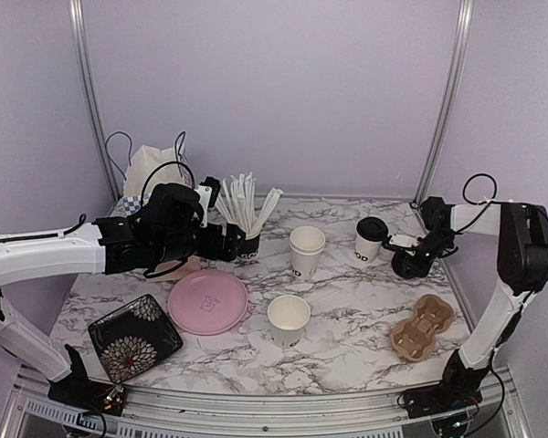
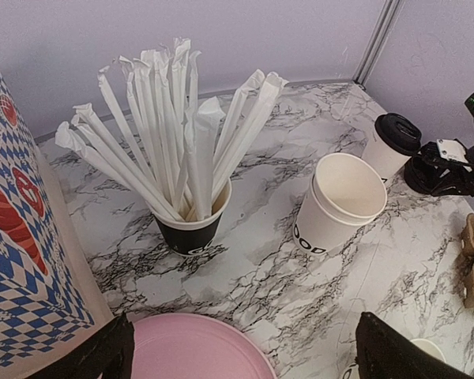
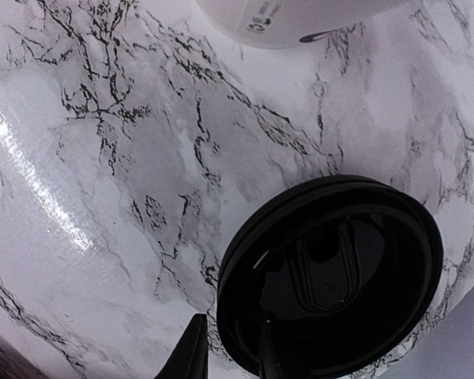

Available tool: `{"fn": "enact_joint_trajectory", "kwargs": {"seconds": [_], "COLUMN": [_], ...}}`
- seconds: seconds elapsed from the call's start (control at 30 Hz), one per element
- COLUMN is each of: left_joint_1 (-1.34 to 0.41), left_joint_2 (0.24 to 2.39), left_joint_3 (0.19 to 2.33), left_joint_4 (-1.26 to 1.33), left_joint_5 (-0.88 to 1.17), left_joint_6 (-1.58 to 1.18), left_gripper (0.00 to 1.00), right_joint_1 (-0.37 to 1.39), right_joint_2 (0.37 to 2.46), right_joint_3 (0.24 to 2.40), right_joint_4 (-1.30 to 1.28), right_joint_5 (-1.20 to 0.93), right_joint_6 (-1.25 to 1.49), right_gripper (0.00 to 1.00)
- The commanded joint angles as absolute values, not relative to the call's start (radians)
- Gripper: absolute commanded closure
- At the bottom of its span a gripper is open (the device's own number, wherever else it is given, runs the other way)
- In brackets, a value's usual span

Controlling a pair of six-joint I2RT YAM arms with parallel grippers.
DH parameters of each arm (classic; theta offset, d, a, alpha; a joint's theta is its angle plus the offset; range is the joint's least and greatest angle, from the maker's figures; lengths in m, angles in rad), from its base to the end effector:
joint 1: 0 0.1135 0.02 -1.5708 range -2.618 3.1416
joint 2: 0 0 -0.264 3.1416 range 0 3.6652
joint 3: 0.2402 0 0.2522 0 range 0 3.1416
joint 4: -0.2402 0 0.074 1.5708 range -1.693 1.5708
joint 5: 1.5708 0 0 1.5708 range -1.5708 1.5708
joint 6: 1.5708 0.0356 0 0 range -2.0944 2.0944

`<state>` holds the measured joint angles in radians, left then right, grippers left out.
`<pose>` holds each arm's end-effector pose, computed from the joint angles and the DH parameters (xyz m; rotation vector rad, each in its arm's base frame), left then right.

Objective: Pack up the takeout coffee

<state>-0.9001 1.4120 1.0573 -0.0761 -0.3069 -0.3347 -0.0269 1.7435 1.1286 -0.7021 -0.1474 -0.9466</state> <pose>0.2116 -0.2494 0.3003 0.3682 1.9798 -0.4909 0.3275 -0.0036 0.1756 -1.2884 2.5411 0.0159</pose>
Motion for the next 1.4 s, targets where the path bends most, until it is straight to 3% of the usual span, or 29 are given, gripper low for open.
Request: {"fn": "enact_joint_trajectory", "kwargs": {"seconds": [0.0,0.47,0.83,0.97,1.2,1.37], "left_joint_1": [-0.896,-0.896,-0.898,-0.911,-0.997,-1.061], "left_joint_2": [1.405,1.408,1.436,1.432,1.4,1.43], "left_joint_3": [1.06,1.062,1.092,1.095,0.977,0.902], "left_joint_4": [-0.061,-0.06,-0.051,-0.02,0.334,0.695], "left_joint_5": [-0.295,-0.288,-0.214,-0.182,-0.087,0.1], "left_joint_6": [-0.345,-0.346,-0.343,-0.308,-0.087,0.116], "left_gripper": [0.01,0.01,0.01,0.01,0.02,0.07], "right_joint_1": [-0.04,-0.046,-0.184,-0.182,-0.089,0.13], "right_joint_2": [1.762,1.695,1.761,1.672,1.53,1.505], "right_joint_3": [1.149,1.162,1.313,1.314,1.366,1.408], "right_joint_4": [-0.689,-0.751,-0.964,-1.019,-1.29,-1.372], "right_joint_5": [-0.143,-0.18,-0.571,-0.723,-1.146,-1.296], "right_joint_6": [-0.932,-0.908,-0.851,-0.861,-1.094,-1.153], "right_gripper": [0.8,0.9,0.94,0.94,0.91,0.88]}}
